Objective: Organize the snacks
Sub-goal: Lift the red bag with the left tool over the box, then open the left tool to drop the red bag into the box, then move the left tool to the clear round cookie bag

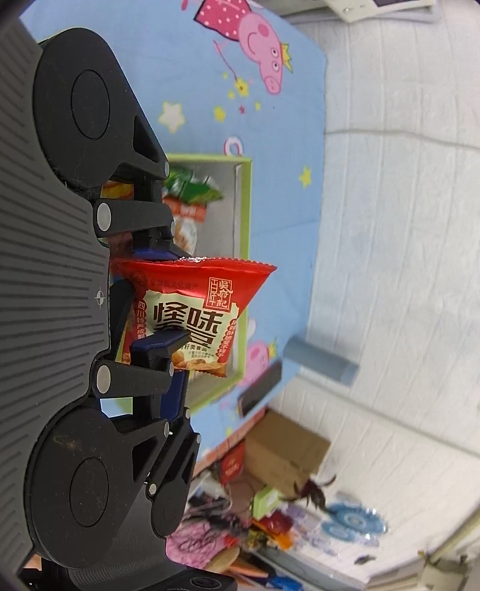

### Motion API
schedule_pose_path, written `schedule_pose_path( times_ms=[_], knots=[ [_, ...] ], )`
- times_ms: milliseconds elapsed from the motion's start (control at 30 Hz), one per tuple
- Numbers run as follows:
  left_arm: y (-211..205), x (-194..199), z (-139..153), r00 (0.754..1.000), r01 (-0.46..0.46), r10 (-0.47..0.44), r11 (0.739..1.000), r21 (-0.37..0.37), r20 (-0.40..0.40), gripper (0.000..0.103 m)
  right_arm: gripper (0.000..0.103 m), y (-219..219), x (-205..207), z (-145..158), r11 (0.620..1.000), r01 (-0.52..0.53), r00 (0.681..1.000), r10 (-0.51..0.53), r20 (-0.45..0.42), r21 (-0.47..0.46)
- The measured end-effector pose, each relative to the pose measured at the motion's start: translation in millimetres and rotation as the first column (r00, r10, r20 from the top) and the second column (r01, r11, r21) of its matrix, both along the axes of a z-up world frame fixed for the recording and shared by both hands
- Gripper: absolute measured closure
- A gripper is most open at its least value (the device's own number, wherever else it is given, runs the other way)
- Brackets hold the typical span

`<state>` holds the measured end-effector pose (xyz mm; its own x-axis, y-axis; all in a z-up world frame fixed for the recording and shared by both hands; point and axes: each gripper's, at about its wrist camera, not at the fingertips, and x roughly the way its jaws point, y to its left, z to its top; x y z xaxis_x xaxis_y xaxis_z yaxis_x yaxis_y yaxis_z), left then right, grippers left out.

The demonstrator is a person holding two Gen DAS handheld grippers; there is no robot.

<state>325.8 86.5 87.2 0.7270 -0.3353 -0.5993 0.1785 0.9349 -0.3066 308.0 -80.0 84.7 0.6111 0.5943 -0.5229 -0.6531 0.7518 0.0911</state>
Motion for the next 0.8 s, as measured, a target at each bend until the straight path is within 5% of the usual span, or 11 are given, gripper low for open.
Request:
schedule_pose_path(
  times_ms=[133,200,267,367,567,800],
  knots=[
    [12.7,43.3,-36.2,0.997,-0.038,0.040,0.999,0.020,-0.073,0.082,0.026,22.5,43.7,-28.8,0.999,-0.012,0.998,0.009,-0.056,-0.047],
    [14.8,55.0,-53.0,0.993,-0.047,0.051,0.998,0.043,-0.103,0.075,0.025,30.0,58.1,-45.8,0.997,-0.024,0.996,0.018,-0.092,-0.069],
    [14.6,52.6,-60.5,0.997,-0.047,0.052,0.995,0.087,-0.060,0.059,0.020,33.8,61.8,-57.3,0.996,-0.027,0.996,0.019,-0.086,-0.091],
    [16.4,39.1,-52.4,0.999,-0.032,0.035,0.996,0.087,-0.027,0.057,0.014,28.8,56.1,-53.8,0.997,-0.010,0.997,0.005,-0.074,-0.073],
    [28.5,-36.1,-6.0,0.991,-0.032,0.020,0.996,0.087,0.133,0.042,0.010,4.0,-19.6,-8.3,0.998,0.014,0.993,-0.007,0.119,-0.059],
    [50.9,-126.6,-41.8,0.995,-0.085,0.074,0.981,0.172,0.065,0.039,0.010,-5.7,-128.0,-37.2,0.993,-0.118,0.993,0.118,-0.009,0.008]
  ],
)
